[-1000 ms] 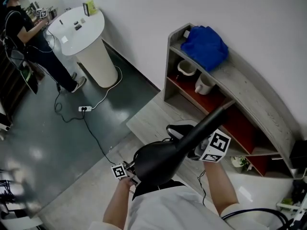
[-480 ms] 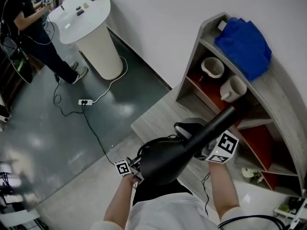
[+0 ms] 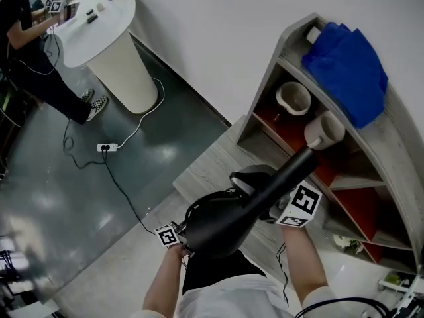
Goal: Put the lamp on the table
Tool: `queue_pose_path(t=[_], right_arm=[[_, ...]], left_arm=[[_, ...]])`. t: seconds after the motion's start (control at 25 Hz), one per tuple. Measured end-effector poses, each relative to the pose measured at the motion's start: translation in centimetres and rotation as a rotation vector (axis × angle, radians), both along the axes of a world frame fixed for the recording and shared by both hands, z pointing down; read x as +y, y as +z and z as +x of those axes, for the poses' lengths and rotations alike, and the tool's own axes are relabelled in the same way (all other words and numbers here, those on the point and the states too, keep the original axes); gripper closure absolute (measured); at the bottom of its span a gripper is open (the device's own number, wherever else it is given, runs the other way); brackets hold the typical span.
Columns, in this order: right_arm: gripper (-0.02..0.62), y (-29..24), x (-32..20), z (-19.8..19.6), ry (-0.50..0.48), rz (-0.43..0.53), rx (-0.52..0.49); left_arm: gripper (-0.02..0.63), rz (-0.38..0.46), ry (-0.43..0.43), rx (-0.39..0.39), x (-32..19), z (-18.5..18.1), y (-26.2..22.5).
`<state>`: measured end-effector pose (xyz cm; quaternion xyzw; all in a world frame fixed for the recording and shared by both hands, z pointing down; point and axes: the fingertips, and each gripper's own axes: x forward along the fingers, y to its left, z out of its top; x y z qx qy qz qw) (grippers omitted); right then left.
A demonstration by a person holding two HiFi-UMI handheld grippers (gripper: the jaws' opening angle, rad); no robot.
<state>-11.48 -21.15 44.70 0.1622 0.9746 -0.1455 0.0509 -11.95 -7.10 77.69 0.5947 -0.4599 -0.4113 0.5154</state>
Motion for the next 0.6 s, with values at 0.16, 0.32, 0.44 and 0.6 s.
queue_pose_path(t=[0.16, 0.32, 0.44, 0.6], right_arm=[[0.580, 0.6, -1.2, -0.2, 0.022, -0.016, 0.003], [0.580, 0.8, -2.0, -0.4, 0.027, -0.025, -0.002], [0.580, 0.8, -1.9, -0.9, 0.021, -0.017, 0.003], [0.580, 1.0, -1.6, -1.5, 0.019, -0.025, 0.012]], left_arm=[[0.598, -0.012, 0.007, -0.011, -0.9, -0.2, 0.6], [0.598, -0.010, 0.007, -0.001, -1.6, -0.6, 0.8], [0.598, -0.065, 0.018, -0.058, -1.7, -0.9, 1.6], [0.598, -0.136, 0.025, -0.155, -1.9, -1.6, 2.2]])
